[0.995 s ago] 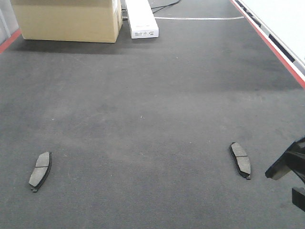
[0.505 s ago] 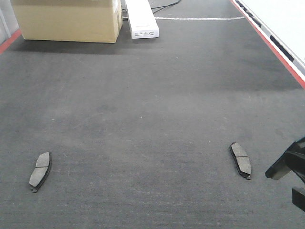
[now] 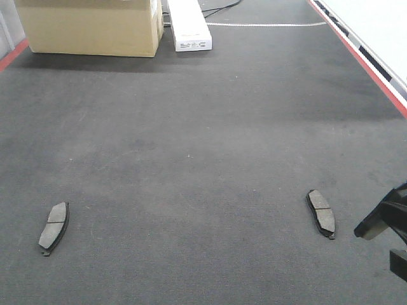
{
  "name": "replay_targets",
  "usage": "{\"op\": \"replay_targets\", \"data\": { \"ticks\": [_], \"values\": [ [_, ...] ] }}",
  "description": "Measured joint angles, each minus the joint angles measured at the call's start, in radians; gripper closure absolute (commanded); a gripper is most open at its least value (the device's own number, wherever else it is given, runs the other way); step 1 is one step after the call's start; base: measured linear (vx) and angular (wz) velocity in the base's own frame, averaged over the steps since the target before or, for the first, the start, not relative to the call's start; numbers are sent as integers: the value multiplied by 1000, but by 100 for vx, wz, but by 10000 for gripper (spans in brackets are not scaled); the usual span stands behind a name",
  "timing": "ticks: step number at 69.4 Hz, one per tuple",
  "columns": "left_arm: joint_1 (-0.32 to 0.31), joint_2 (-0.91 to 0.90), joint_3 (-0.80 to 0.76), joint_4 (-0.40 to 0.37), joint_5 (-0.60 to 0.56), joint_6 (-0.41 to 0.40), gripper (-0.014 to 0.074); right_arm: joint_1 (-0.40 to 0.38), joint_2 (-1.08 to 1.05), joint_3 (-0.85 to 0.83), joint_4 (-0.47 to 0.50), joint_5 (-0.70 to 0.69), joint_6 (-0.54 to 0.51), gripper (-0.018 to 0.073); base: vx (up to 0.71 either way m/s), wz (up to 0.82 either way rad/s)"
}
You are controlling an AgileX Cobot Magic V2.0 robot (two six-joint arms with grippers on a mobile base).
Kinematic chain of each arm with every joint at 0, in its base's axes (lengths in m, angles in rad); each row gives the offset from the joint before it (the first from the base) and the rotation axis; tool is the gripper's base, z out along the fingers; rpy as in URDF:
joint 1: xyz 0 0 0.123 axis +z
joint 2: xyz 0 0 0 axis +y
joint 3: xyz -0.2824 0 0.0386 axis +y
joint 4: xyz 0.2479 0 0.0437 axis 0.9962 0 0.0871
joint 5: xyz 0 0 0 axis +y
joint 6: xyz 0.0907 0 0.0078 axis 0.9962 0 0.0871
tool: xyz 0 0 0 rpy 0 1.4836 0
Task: Move and align brake pads A on conveyor
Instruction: 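Lower the left gripper's pad onto the belt beside the nearer placed pad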
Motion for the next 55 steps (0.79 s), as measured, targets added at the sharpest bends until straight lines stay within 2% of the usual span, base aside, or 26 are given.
{"op": "replay_targets", "data": {
  "ticks": [15,26,43,55],
  "values": [
    [0,349,-132,-40,-54,0,593,0,0,0,0,0,0,564,0,0],
    [0,590,-205,-62,-152,0,593,0,0,0,0,0,0,564,0,0],
    [0,877,-302,-180,-261,0,577,0,0,0,0,0,0,564,0,0],
    [0,1026,-346,-247,-308,0,524,0,0,0,0,0,0,564,0,0]
  ]
}}
